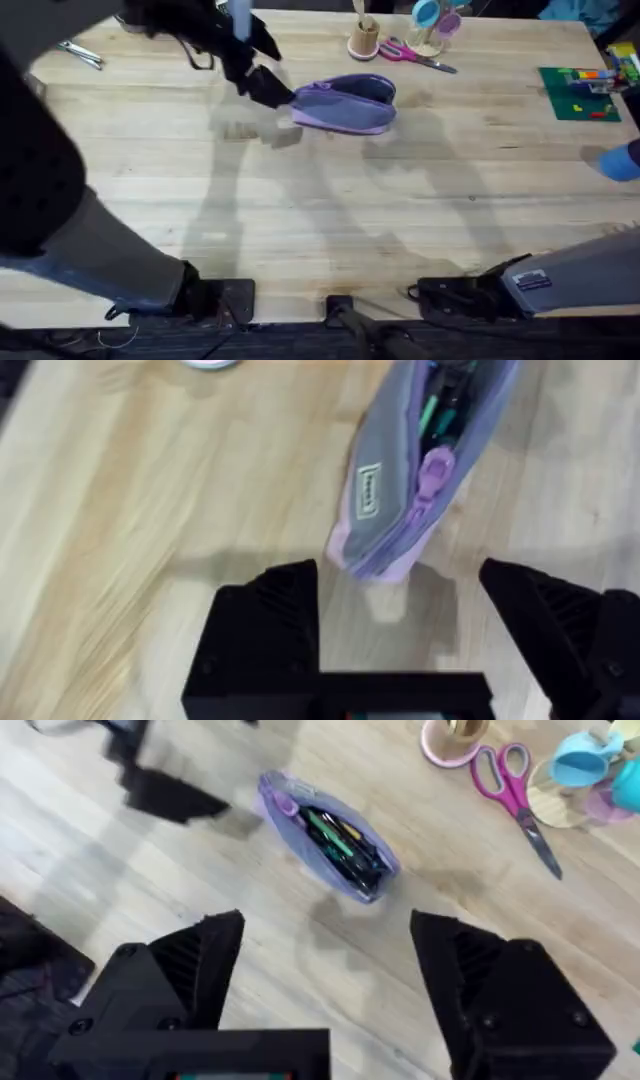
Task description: Unzip the bag, pick up the pens from the table one at a time and place them inside, then zip the bag closed.
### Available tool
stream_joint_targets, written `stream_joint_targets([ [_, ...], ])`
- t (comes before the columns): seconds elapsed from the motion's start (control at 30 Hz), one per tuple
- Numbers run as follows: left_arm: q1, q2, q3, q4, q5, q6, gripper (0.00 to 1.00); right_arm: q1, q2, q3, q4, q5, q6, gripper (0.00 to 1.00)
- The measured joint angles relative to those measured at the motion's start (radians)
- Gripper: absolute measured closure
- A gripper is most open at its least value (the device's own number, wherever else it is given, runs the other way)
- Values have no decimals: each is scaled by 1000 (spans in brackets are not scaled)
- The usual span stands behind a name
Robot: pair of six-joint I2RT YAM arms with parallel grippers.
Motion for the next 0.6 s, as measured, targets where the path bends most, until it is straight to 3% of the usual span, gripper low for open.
stream_joint_targets([
  [0.33,127,-75,0,-43,-40,0,6,59,-15,-22,-1,64,-7,5],
  [0.6,157,-93,0,-96,-101,0,8,59,-121,-190,15,70,-1,6],
])
